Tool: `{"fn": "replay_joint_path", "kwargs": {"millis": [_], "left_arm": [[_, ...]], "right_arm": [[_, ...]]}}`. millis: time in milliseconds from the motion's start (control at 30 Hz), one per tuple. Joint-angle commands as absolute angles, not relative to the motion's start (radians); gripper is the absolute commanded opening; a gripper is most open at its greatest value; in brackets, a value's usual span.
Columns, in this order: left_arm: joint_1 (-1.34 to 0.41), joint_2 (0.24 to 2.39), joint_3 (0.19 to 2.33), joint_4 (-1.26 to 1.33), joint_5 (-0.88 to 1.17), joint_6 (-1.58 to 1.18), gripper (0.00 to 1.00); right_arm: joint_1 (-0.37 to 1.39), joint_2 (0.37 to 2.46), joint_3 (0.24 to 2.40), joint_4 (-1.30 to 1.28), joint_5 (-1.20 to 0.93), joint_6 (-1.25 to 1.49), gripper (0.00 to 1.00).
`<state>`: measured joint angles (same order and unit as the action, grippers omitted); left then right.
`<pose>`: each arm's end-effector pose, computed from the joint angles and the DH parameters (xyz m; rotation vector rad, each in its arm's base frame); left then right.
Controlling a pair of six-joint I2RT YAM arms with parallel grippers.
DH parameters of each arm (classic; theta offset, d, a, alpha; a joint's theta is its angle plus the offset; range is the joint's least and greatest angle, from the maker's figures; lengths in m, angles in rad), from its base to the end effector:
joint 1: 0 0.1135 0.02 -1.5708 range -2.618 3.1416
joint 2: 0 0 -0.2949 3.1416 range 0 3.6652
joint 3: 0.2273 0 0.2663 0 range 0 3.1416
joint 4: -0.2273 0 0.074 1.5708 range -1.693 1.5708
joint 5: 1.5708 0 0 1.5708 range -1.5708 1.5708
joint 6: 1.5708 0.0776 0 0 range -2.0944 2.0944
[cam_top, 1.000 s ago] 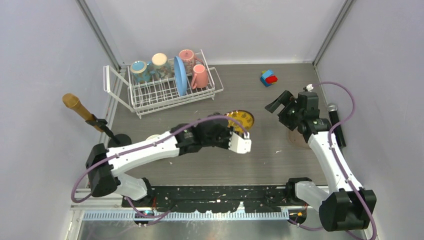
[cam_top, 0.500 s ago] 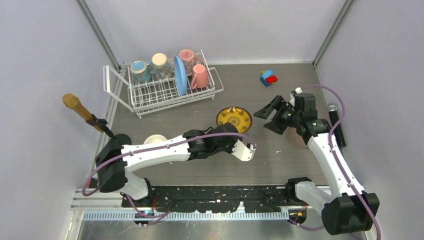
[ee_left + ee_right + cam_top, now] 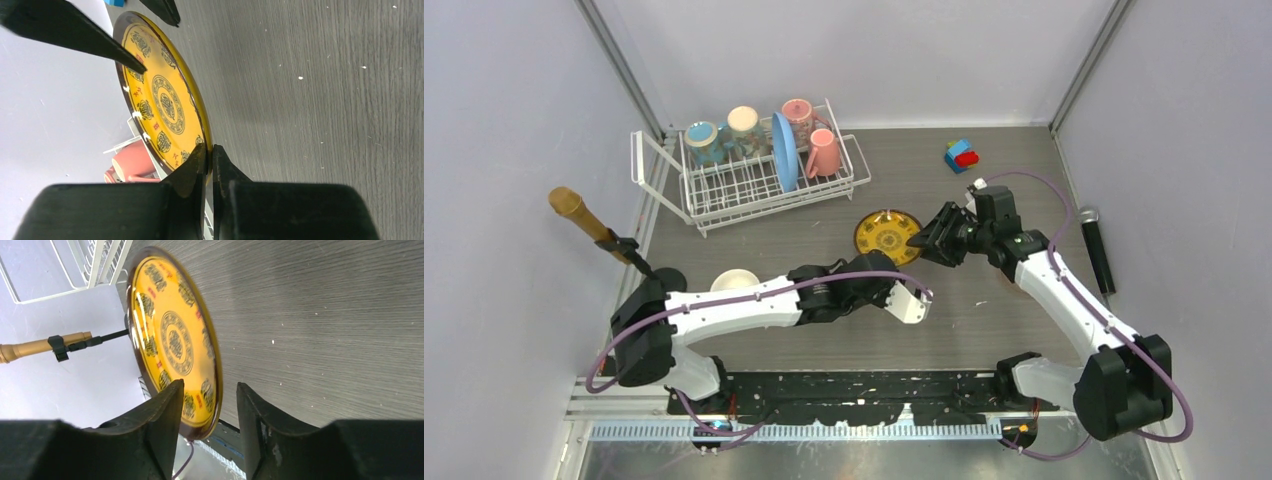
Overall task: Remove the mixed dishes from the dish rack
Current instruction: Place the plate at the center of the board.
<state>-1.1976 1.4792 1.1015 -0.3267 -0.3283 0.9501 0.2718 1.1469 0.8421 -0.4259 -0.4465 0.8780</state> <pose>0.1577 -0.3342 0.2718 1.8829 1.2159 0.2398 0.2525 0.1051 0.2656 0.4957 2.4200 1.0651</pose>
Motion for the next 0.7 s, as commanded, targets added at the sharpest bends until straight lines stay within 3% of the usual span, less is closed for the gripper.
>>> {"fn": "replay_joint_path", "kwargs": {"millis": [0,167,233,267,300,367,400,567,667], "left_arm": [[-1.203,1.413,1.094,-0.246,-0.308,0.953,0.00],[-1.203,1.396,1.071,-0.194,-0.310,0.955,0.00],[-1.202,1.387,1.057,-0.167,-0.307,0.959,0.00],[-1.202,1.382,1.051,-0.155,-0.308,0.959,0.08],[-1.202,1.379,1.045,-0.140,-0.312,0.955,0.32],[-1.202,1.370,1.032,-0.102,-0.326,0.943,0.95],[-1.202,1.363,1.029,-0.090,-0.326,0.932,0.99],[-1.166,1.294,1.034,-0.093,-0.215,0.808,1.00],[-1.048,1.228,1.049,-0.105,0.011,0.639,1.00]], "right_arm": [[0.292,1.179,0.832,-0.293,-0.433,0.924,0.42],[0.298,1.199,0.842,-0.282,-0.416,0.938,0.20],[0.298,1.195,0.840,-0.282,-0.399,0.946,0.04],[0.298,1.192,0.838,-0.282,-0.394,0.951,0.03],[0.297,1.186,0.837,-0.282,-0.388,0.951,0.01],[0.297,1.175,0.837,-0.285,-0.382,0.952,0.01],[0.298,1.166,0.837,-0.288,-0.379,0.948,0.01],[0.271,1.131,0.837,-0.309,-0.324,0.943,0.01],[0.190,1.095,0.833,-0.347,-0.322,0.931,0.01]]}}
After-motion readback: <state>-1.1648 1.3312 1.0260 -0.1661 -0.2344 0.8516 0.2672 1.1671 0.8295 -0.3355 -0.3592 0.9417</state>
